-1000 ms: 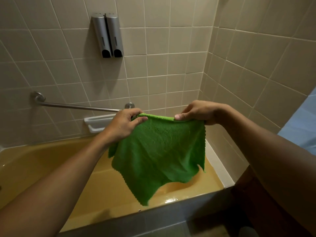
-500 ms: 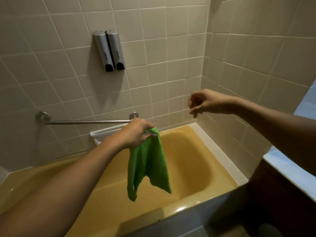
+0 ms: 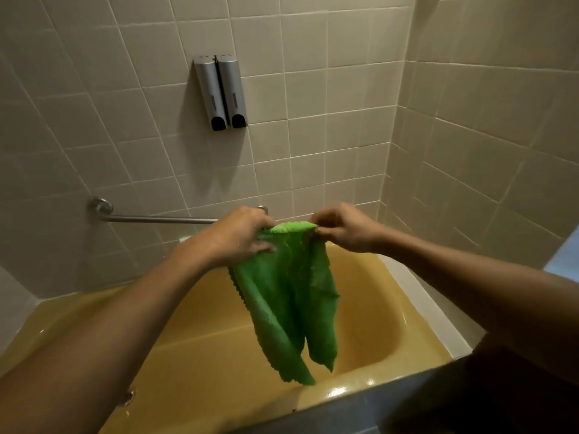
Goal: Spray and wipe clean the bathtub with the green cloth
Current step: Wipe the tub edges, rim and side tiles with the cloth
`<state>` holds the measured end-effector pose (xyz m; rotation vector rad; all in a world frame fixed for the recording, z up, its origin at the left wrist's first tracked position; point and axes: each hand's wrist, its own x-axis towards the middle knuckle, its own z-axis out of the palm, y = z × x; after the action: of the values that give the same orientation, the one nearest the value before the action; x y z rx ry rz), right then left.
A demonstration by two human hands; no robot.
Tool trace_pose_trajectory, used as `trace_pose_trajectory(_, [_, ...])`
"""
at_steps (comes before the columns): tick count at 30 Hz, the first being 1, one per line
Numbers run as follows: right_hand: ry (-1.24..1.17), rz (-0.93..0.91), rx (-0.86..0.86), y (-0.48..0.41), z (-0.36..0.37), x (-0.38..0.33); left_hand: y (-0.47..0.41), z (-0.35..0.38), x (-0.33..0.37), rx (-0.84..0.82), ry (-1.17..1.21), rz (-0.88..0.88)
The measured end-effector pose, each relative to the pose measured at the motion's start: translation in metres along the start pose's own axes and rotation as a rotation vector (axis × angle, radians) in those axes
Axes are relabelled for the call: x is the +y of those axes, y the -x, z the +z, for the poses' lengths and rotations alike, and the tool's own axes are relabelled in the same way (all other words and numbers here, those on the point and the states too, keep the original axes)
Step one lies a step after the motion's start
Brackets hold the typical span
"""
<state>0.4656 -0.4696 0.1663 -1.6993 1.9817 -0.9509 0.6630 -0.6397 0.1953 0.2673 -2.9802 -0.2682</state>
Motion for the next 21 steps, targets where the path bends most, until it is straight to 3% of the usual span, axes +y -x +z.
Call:
trace_pose_trajectory(2, [0.099, 0.000, 0.040, 0.001, -0.023, -0.009, 0.004, 0.019, -0.011, -0.026, -0.019, -0.108])
trace_pose_trajectory(5, [0.317, -0.082, 0.066, 0.003, -0.049, -0.018, 0.015, 0.061, -0.017, -0.028, 0.190, -0.281])
trace_pose_trajectory(10, [0.618, -0.029, 0.075, 0.029, -0.097, -0.001, 0.032, 0.105, -0.021, 0.148, 0.419, -0.366])
trace_pose_trajectory(17, [0.696, 0.090, -0.144, 0.073, -0.139, 0.036, 0.028, 0.080, -0.032, 0.391, 0.245, -0.259])
trace_pose_trajectory(19, [0.662, 0.113, -0.162, 0.082, -0.146, 0.045, 0.033, 0.072, -0.033, 0.437, 0.291, -0.277])
trace_pose_trajectory(21, [0.638, 0.138, -0.135, 0.091, -0.148, 0.054, 0.035, 0.069, -0.033, 0.489, 0.493, -0.348])
